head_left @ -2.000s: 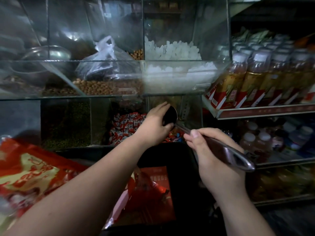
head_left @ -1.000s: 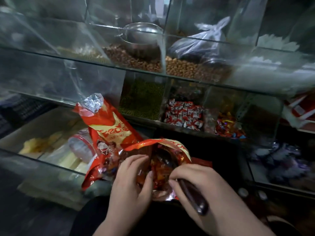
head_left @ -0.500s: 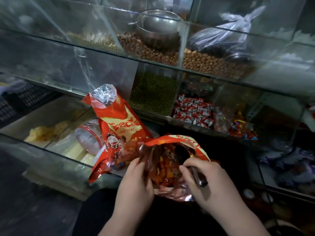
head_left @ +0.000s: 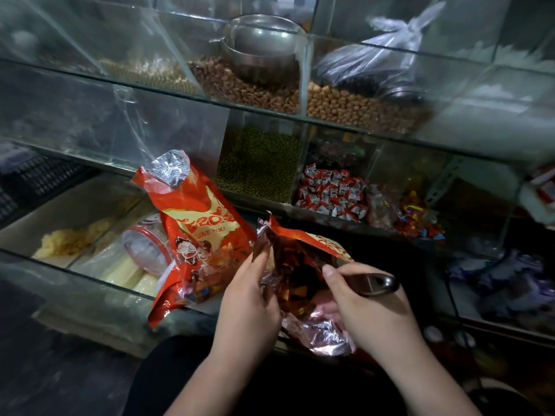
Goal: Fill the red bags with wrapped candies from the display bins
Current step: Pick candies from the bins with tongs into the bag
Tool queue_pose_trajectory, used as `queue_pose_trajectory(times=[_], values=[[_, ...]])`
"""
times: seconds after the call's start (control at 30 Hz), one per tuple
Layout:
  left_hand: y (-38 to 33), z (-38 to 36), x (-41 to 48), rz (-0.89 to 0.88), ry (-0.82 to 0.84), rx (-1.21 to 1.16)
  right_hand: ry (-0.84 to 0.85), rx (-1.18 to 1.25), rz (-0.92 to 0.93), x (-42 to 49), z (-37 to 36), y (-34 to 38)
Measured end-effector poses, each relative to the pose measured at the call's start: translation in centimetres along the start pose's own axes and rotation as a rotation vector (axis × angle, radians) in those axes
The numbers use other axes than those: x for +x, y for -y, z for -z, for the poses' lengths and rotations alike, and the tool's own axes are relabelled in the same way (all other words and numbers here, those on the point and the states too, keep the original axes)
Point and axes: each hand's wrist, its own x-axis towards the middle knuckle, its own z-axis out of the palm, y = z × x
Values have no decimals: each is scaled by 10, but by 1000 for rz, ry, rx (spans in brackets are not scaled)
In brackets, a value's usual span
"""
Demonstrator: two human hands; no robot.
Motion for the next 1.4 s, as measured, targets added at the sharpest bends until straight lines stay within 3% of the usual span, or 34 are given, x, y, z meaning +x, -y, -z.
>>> queue_pose_trajectory(times=[0.13,0.33,0.43,0.63,0.83,1.03,1.2,1.4], values=[[5,0,-4,25,-14,24,-20,125,-13,0,6,3],[9,-3,-4,8,11,43,225,-426,358,-9,11,8],[17,-3,-6,64,-7,72,264,-527,369,-10,22,15],[14,-14,-8,81,33,75,44,95,-134,8,5,17],[18,-10,-1,131,30,100,-112,235,-112,6,11,11],[16,-9,-4,155,43,98,48,32,-103,-1,1,9],[18,-4,-3,155,35,97,-81,381,-157,4,15,5],[15,-3,0,109,51,128,-162,558,-287,3,30,-15]])
